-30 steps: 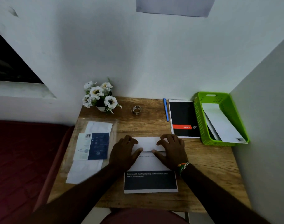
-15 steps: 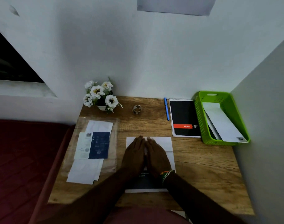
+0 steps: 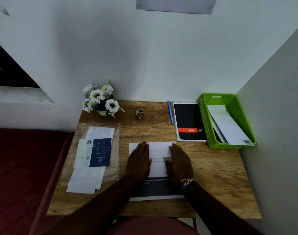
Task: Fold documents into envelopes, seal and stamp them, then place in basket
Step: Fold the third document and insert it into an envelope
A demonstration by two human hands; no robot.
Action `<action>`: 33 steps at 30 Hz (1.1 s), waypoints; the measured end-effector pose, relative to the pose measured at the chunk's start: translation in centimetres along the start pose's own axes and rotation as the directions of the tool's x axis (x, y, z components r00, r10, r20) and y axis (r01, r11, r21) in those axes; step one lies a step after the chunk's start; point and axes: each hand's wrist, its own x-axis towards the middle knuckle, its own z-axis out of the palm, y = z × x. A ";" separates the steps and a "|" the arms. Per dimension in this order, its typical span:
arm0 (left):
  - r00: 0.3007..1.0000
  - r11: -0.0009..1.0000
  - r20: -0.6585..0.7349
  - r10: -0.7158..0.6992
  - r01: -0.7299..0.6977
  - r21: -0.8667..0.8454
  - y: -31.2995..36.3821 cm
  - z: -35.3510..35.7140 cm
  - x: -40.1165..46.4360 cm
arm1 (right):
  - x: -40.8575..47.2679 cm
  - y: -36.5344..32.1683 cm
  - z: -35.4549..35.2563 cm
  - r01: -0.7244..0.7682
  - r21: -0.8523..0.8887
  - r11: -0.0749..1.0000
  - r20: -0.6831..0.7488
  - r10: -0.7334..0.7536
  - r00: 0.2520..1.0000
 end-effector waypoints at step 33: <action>1.000 0.993 0.016 0.007 -0.009 0.121 0.3 0.7 0.0 | 1.1 0.2 -0.4 -0.092 -0.060 0.994 0.060 0.096 0.994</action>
